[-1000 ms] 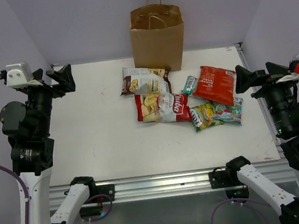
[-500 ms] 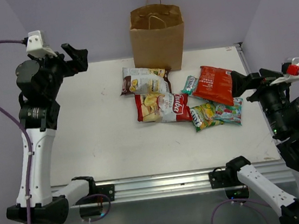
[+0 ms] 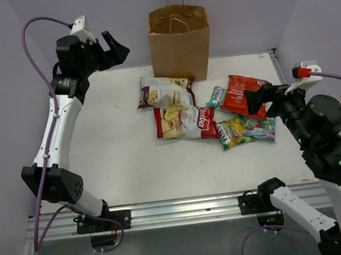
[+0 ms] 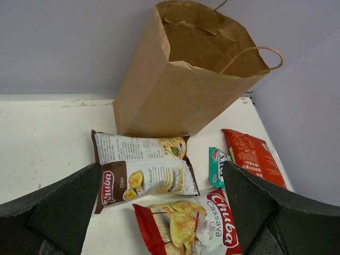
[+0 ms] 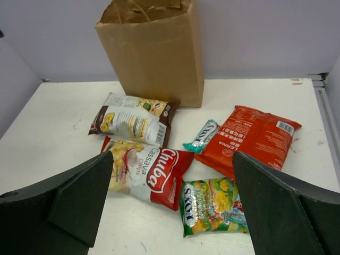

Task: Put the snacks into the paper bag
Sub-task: Pick up the paper bag from the center of the board.

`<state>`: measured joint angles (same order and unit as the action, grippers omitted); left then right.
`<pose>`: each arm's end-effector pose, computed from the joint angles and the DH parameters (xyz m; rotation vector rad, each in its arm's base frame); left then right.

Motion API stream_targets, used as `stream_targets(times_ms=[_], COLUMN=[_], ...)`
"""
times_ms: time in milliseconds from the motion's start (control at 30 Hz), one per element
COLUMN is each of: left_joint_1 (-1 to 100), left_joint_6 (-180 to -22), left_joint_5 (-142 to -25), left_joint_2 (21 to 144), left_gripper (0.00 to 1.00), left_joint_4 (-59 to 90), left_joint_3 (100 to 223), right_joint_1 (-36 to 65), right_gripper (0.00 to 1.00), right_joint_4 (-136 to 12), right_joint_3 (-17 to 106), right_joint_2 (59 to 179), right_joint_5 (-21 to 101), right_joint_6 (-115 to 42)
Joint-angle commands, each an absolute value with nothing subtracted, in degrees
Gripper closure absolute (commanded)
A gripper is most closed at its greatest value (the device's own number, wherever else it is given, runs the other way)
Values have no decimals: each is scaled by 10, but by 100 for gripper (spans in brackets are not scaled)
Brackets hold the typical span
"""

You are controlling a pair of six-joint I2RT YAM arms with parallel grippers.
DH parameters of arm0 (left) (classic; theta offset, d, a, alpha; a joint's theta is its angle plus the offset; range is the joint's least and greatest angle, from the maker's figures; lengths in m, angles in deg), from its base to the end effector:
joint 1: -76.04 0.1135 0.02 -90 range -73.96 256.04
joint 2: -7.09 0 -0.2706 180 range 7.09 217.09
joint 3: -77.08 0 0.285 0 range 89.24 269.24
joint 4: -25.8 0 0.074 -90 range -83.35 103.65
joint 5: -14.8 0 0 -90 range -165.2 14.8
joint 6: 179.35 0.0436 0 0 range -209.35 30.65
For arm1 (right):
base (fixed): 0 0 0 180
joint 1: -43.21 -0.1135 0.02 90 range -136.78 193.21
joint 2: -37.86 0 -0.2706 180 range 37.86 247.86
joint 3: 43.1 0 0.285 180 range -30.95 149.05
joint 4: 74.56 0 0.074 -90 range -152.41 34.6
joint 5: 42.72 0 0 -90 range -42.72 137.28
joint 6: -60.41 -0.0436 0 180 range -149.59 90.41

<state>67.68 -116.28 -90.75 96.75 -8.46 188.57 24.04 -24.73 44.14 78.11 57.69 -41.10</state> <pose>0.3903 -0.0692 0.4651 -0.0966 1.8292 -0.6804 0.1203 0.0335 0.4910 0.0319 1.6257 0.2655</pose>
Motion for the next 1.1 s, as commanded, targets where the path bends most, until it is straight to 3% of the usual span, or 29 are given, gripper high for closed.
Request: stream_targets(times_ms=[0, 267, 733, 1067], left_joint_1=[657, 654, 654, 654], left_joint_6=[-1178, -1151, -1133, -1156], left_joint_5=[-913, -864, -792, -774], left_joint_2=[975, 945, 759, 658], left_gripper=[0, 0, 0, 0], left_joint_4=[-72, -88, -180, -234], left_joint_3=[1919, 1845, 1649, 1588], right_joint_1=[239, 238, 239, 238], right_gripper=[1, 2, 2, 17], right_joint_4=[-272, -351, -540, -620], right_joint_3=[432, 467, 637, 728], right_joint_2=[802, 928, 1218, 1363], right_joint_5=[522, 475, 471, 456], right_joint_6=[-416, -414, -342, -278])
